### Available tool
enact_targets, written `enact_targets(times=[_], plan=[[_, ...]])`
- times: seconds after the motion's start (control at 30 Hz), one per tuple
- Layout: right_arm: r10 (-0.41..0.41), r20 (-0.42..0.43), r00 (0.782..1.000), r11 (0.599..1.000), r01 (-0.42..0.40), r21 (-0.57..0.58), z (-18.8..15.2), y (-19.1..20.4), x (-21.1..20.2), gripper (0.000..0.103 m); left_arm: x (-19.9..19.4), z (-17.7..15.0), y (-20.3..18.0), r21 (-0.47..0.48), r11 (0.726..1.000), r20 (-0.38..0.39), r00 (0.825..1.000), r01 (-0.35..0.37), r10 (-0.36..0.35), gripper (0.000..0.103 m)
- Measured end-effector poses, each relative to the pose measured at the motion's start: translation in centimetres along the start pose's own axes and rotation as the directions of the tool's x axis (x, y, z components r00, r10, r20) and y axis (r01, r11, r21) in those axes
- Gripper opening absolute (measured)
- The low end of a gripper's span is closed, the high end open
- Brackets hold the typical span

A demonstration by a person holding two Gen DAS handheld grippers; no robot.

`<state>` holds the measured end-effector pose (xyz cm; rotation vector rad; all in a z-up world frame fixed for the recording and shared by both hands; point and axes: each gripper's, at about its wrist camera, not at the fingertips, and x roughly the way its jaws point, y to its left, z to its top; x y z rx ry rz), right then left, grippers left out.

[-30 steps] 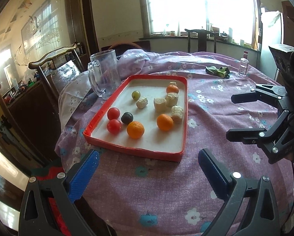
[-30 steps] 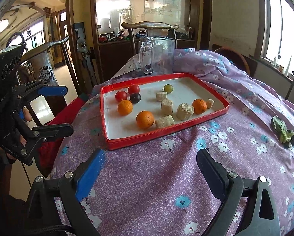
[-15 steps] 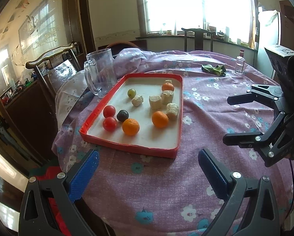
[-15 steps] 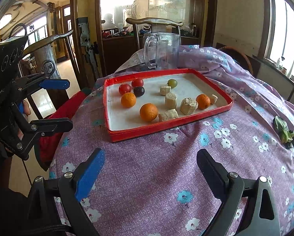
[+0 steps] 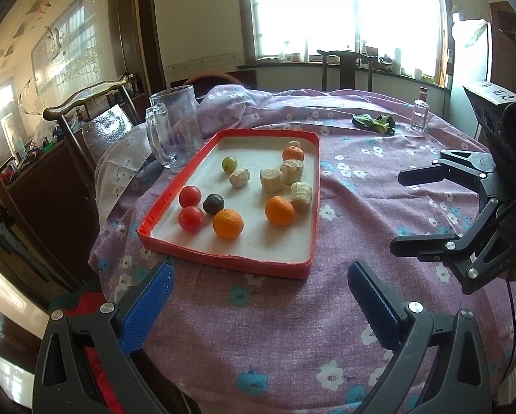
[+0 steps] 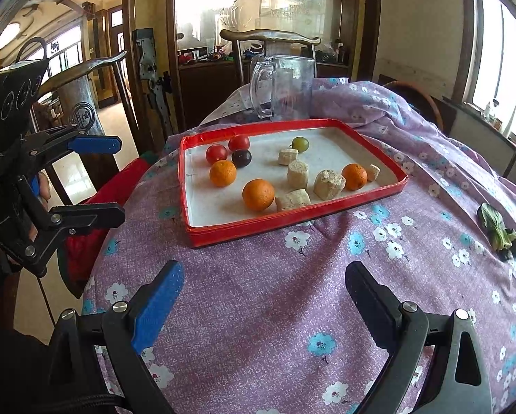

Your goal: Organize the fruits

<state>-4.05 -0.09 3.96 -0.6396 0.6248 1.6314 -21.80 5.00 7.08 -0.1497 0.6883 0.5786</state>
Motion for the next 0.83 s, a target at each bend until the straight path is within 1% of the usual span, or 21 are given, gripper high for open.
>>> enact_targets(times=[0.37,0.47,0.67,0.83], plan=[[-0.008,-0.003,1.0,1.0,0.008,-0.005,-0.1,0.1,0.1,0.095,0.3,-0.2,0.5,-0.032,0.999,-0.003,1.0,0.026,-0.027,0.102],[-0.008,-0.003,1.0,1.0,0.008,-0.006,-0.1,0.1,0.0,0.095,0.2,-0.2,0.6,-0.035,0.999,0.012,0.999,0.036,-0.036,0.102],[-0.009,-0.003,1.0,1.0,0.009,-0.005,-0.1,0.1,0.0,0.095,0.0,-0.4,-0.2,0.0,1.0,0.033,0.999,0.025,-0.025,0.102],[-0.008,0.003,1.0,1.0,0.008,0.002,-0.2,0.0,-0.1,0.095,0.0,-0.2,-0.9,0.022,1.0,0.019,1.0,0.02,-0.021,0.102]])
